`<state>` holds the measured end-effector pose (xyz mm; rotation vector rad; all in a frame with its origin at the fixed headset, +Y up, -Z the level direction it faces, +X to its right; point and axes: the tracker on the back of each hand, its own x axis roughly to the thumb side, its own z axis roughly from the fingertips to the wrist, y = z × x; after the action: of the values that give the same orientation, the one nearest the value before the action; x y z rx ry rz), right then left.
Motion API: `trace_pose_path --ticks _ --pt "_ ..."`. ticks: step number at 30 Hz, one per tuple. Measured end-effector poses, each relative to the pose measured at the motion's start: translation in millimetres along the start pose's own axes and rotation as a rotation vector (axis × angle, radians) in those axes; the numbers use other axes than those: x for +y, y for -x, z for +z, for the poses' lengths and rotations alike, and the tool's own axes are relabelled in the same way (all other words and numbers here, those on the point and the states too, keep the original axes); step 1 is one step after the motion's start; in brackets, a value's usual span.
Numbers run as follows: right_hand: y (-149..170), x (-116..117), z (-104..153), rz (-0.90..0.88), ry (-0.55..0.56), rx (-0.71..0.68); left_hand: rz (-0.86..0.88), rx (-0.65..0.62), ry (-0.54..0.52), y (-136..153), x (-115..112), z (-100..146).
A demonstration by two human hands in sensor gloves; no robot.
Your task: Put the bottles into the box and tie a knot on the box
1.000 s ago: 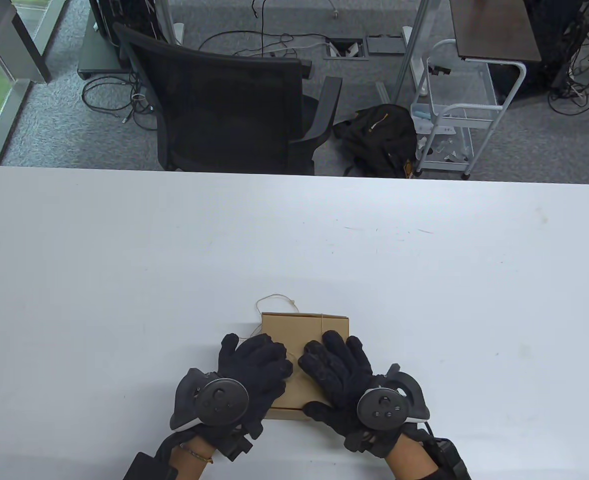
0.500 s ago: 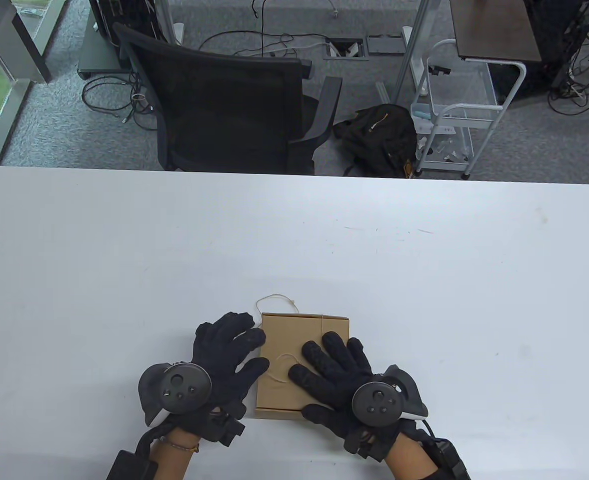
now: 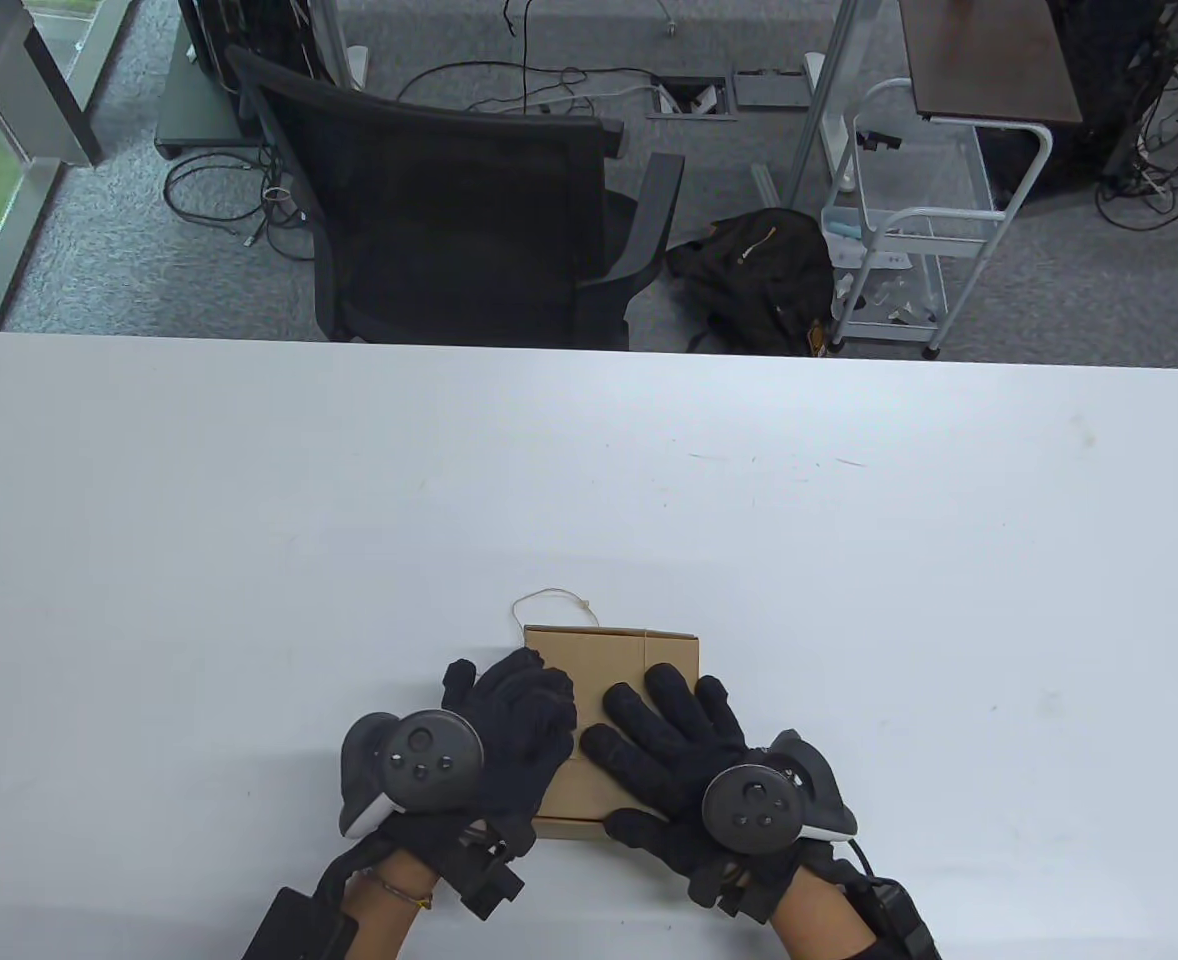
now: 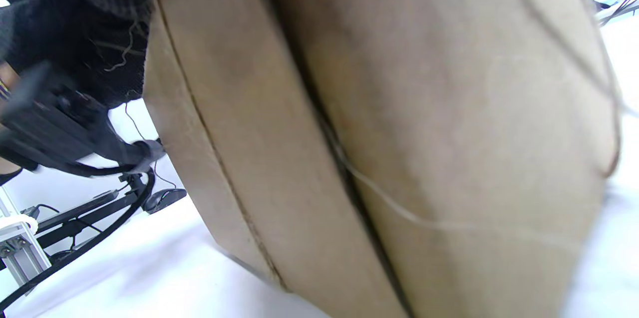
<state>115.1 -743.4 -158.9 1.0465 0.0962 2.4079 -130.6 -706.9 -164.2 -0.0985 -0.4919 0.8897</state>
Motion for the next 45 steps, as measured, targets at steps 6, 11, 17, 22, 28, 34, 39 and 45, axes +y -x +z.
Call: trace_pose_path --ticks 6,11,17,22,28,34,39,45 --pt "1 0 0 -0.007 -0.001 0.005 0.169 -0.052 -0.002 10 20 3" --pt "1 0 0 -0.014 -0.001 0.008 0.378 0.009 -0.183 36 56 16" --pt "1 -1 0 -0.016 0.0 0.011 0.575 0.133 -0.379 80 90 37" --pt "1 -1 0 -0.017 0.0 0.011 0.696 0.231 -0.542 105 101 52" --pt "1 -1 0 -0.015 0.001 0.01 0.642 0.339 -0.728 120 117 72" --pt "1 -1 0 -0.015 0.002 0.011 0.435 0.436 -0.906 125 132 91" --pt "1 -1 0 -0.02 0.006 0.011 0.068 0.474 -0.76 113 125 75" --pt "1 -1 1 -0.017 0.007 0.01 -0.275 0.478 -0.31 88 82 31"
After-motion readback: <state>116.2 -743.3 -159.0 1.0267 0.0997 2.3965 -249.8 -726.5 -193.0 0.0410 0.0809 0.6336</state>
